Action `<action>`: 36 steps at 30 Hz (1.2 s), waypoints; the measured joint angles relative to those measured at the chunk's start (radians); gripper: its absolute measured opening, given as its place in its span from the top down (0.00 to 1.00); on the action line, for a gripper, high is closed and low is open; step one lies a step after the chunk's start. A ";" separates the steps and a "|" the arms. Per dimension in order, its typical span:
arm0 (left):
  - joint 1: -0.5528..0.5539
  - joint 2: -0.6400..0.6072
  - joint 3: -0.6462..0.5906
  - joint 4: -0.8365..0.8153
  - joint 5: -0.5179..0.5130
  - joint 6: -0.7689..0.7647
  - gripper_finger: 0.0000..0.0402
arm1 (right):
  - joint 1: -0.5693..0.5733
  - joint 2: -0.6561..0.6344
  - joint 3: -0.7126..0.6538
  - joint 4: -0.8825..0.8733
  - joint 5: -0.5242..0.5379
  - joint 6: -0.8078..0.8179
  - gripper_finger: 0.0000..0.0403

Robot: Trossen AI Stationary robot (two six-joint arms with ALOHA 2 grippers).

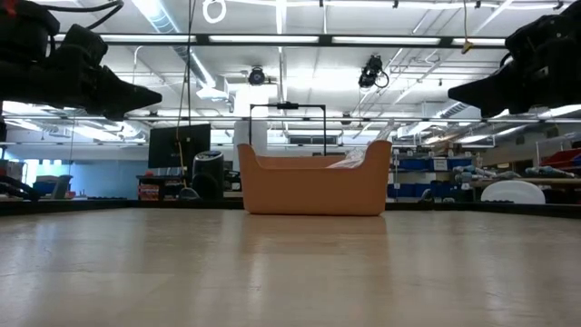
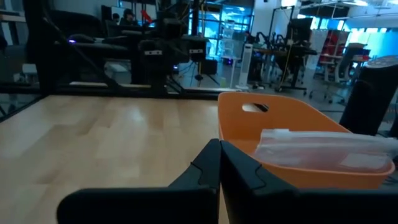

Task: Roll bandage
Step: Return to Home Position

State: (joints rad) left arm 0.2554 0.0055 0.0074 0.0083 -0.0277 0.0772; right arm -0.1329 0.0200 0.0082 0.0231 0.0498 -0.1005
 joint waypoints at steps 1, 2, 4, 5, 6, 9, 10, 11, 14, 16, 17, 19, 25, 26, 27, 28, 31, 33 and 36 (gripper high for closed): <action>0.000 0.000 0.000 0.001 0.000 0.000 0.96 | 0.000 0.000 0.000 0.001 0.000 0.000 0.98; 0.000 0.000 0.000 0.002 0.000 0.000 0.96 | 0.000 0.000 0.000 0.001 0.000 0.001 0.98; 0.000 0.000 0.000 0.006 0.000 -0.001 0.96 | 0.000 0.000 0.000 0.001 0.000 0.001 0.98; 0.000 0.001 0.000 0.011 0.000 -0.002 0.96 | 0.000 0.000 0.000 0.002 0.000 0.001 0.98; 0.000 0.001 0.000 0.024 0.000 -0.002 0.96 | 0.000 0.001 0.000 0.001 0.000 0.001 0.98; 0.000 0.000 0.000 0.050 0.000 -0.002 0.96 | 0.000 0.000 0.000 0.002 0.000 0.000 0.98; 0.000 0.000 0.000 0.056 0.000 -0.002 0.96 | 0.000 0.001 0.000 0.003 0.000 0.001 0.98; 0.000 0.000 0.000 0.058 0.000 -0.002 0.96 | 0.000 0.001 0.000 0.003 0.001 0.001 0.97; 0.000 0.000 0.000 0.072 0.001 -0.002 0.96 | 0.000 0.001 0.000 0.004 0.001 0.001 0.97; 0.000 0.000 0.000 0.076 0.001 -0.002 0.96 | 0.000 0.001 0.000 0.005 0.002 0.001 0.98; 0.000 0.000 0.000 0.075 0.001 -0.003 0.96 | 0.000 0.001 0.000 0.005 0.002 0.001 0.98; 0.000 0.000 0.000 0.075 0.003 -0.003 0.96 | 0.000 0.001 0.000 0.005 0.002 0.001 0.98; 0.000 0.000 0.000 0.076 0.003 -0.003 0.96 | 0.000 0.001 0.000 0.005 0.002 0.001 0.98; 0.000 0.000 0.000 0.076 0.003 -0.003 0.96 | 0.000 0.001 0.000 0.005 0.002 0.001 0.98; 0.000 0.000 0.000 0.076 0.003 -0.003 0.96 | 0.000 0.001 0.000 0.005 0.002 0.001 0.98; 0.000 0.000 0.000 0.076 0.003 -0.003 0.96 | 0.000 0.001 0.000 0.005 0.002 0.001 0.98; 0.000 0.000 0.000 0.076 0.003 -0.003 0.96 | 0.000 0.001 0.000 0.005 0.002 0.001 0.98; 0.000 0.000 0.000 0.076 0.003 -0.003 0.96 | 0.000 0.001 0.000 0.005 0.002 0.001 0.98; 0.000 0.000 0.000 0.076 0.003 -0.003 0.96 | 0.000 0.001 0.000 0.005 0.002 0.001 0.97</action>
State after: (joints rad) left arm 0.2554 0.0059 0.0071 0.0841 -0.0246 0.0742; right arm -0.1329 0.0208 0.0078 0.0284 0.0513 -0.0998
